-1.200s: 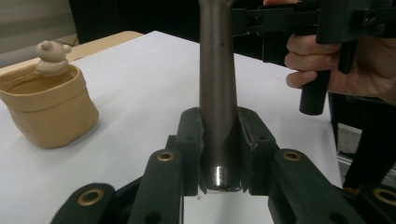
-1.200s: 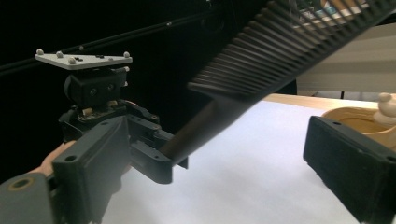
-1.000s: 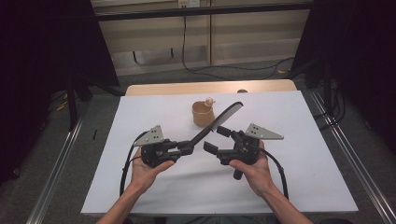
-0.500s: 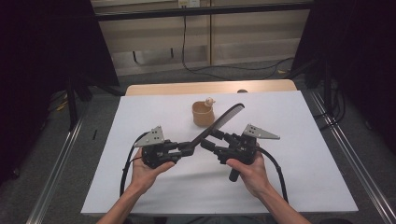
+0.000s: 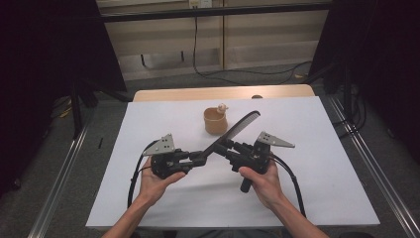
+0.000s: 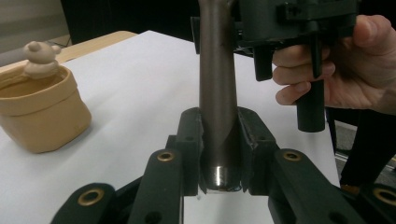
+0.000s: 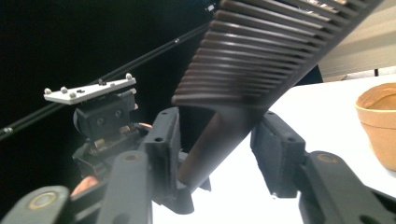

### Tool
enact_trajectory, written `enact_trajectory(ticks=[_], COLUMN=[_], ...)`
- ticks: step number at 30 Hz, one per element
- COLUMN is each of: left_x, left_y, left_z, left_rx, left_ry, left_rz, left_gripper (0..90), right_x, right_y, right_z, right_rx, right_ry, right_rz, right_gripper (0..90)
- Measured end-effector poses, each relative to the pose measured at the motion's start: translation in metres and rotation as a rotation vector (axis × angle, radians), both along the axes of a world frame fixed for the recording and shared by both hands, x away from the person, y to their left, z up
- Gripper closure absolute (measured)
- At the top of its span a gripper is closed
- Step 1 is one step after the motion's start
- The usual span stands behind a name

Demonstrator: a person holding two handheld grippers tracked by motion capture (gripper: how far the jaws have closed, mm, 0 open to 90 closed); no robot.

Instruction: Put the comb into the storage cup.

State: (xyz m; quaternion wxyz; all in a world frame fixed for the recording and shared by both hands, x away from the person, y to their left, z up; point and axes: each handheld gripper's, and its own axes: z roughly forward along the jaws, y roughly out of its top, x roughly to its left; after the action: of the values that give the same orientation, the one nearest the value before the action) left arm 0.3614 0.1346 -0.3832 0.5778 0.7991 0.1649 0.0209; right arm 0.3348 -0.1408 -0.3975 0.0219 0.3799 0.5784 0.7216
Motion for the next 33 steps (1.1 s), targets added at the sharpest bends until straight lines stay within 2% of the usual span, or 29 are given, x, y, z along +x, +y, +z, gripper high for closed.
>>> enact_trajectory(ticks=[3, 4, 9, 20, 24, 33], left_x=[0.000, 0.001, 0.001, 0.001, 0.001, 0.001], left_y=[0.000, -0.001, -0.002, -0.005, -0.008, -0.010], left_z=[-0.001, -0.002, -0.002, -0.005, -0.009, -0.011], left_rx=[0.007, 0.012, 0.008, 0.009, 0.018, 0.019], left_ry=[-0.001, 0.001, 0.001, -0.005, -0.025, -0.064], left_rz=[0.003, -0.001, -0.004, -0.010, -0.009, -0.013], left_gripper=[72.9, 72.9, 72.9, 72.9, 72.8, 72.6], right_x=[0.002, 0.002, 0.003, 0.003, 0.005, 0.005], right_y=[-0.002, -0.003, -0.003, -0.004, -0.005, -0.006], right_z=[-0.006, -0.008, -0.009, -0.009, -0.009, -0.009], right_rx=[0.040, 0.059, 0.078, 0.076, 0.071, 0.098], right_ry=[0.028, 0.041, 0.059, 0.051, 0.046, 0.047], right_rz=[0.000, 0.002, 0.001, 0.008, 0.016, 0.037], right_gripper=[63.5, 64.2, 65.1, 67.2, 69.0, 72.0])
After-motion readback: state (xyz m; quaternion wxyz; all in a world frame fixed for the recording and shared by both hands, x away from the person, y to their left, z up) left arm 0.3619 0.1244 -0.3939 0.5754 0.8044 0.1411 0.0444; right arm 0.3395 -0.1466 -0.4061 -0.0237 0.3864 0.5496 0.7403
